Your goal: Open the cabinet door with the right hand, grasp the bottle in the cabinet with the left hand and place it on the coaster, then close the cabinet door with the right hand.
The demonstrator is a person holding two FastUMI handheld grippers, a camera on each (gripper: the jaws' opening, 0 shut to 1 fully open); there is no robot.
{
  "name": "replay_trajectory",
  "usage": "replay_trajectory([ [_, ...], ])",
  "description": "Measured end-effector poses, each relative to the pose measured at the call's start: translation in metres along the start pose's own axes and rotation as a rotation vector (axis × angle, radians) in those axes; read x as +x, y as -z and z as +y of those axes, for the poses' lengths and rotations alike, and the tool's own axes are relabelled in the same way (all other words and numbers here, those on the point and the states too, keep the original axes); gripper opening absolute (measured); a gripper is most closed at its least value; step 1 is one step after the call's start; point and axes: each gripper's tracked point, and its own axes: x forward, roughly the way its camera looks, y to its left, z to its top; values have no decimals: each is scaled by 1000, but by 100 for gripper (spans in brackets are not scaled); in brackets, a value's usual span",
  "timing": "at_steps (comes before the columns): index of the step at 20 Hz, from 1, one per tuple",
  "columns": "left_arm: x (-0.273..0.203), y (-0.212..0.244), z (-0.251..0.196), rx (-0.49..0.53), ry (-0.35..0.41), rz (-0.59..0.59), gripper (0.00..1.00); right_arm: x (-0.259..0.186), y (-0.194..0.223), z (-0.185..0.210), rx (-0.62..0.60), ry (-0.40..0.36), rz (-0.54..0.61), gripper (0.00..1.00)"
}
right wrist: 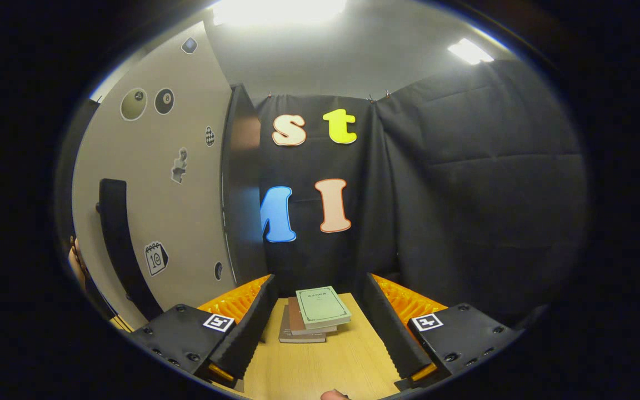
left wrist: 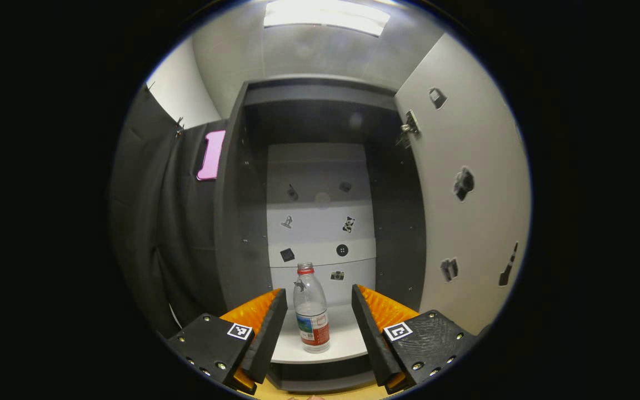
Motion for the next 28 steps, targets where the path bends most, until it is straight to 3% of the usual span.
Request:
replay_trajectory([
  [7, 61, 15, 21, -29, 11, 13, 68, 14, 11, -6, 10, 100, 30, 100],
  [18, 115, 57, 24, -31, 34, 86, 68, 26, 23, -1, 25, 158, 56, 100],
  [22, 115, 63, 25, -40, 32, 103, 68, 23, 24, -5, 24, 165, 53, 100],
  [24, 109, 58, 26, -49, 34, 92, 59, 22, 23, -5, 31, 159, 50, 100],
  [28, 89, 38, 30, -41, 27, 46, 59, 22, 20, -3, 30, 129, 41, 100],
])
